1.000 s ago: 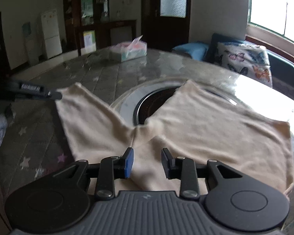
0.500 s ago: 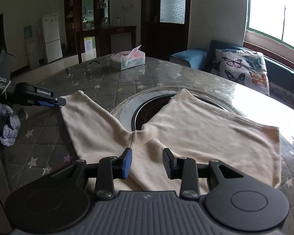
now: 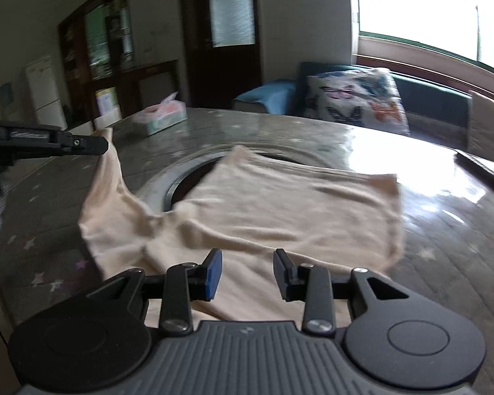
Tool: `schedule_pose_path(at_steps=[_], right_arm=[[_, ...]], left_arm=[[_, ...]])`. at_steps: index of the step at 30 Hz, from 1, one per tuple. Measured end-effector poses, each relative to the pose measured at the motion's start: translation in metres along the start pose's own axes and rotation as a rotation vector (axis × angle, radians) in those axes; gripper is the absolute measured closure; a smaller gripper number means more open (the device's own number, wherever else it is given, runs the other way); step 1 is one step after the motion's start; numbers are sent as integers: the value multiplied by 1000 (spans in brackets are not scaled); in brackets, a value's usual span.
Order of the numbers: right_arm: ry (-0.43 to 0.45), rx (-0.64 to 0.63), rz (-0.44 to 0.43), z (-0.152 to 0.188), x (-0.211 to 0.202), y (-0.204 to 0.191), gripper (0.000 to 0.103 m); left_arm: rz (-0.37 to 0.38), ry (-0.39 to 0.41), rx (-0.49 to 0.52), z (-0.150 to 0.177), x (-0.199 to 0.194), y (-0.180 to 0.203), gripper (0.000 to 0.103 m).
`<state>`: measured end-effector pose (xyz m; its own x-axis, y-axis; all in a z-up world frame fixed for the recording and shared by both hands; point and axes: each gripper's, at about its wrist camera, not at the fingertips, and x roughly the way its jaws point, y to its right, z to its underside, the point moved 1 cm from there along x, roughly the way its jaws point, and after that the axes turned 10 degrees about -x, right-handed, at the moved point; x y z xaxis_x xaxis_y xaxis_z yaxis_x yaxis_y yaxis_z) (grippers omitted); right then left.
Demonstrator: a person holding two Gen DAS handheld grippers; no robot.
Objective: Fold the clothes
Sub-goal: 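Fold the held side across the body with the left gripper and release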
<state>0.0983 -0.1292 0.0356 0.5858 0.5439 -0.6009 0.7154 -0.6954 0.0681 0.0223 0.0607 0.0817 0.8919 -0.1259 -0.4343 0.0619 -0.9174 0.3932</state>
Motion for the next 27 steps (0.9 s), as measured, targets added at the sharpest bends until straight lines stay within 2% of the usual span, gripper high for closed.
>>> schedule_pose_path(at_steps=[4,8,11,12,13,15,17,20,22,27], right_arm=[[1,56,53,12,-13,24,69],[-3,111,95,25,-23,45,69],[-13,162,89,31,-24,56,69],[-15,175,81,33,-24,58,69],[-14,186,72,34,-24,59,69],[-15,196,50,34,-22,58,69],[-17,198,19,32,-17,54,69],[-27,191,-33,28,-6,42,69],[-42,180,-61,27,2,32,69],[-97,167,-82,30,21,16,69]], left_arm=[[120,-89,82,19,24,43,98],[154,-206,159,44,45,67,94],[156,-238,212,59,44,74,90],[154,-238,219,61,42,72,81],[149,-231,222,60,39,68,69],[114,-208,224,54,35,55,59],[81,-184,220,47,25,39,58],[20,-152,203,43,14,13,48],[-34,-142,198,44,6,-6,46],[-146,-168,148,57,-10,-49,38]])
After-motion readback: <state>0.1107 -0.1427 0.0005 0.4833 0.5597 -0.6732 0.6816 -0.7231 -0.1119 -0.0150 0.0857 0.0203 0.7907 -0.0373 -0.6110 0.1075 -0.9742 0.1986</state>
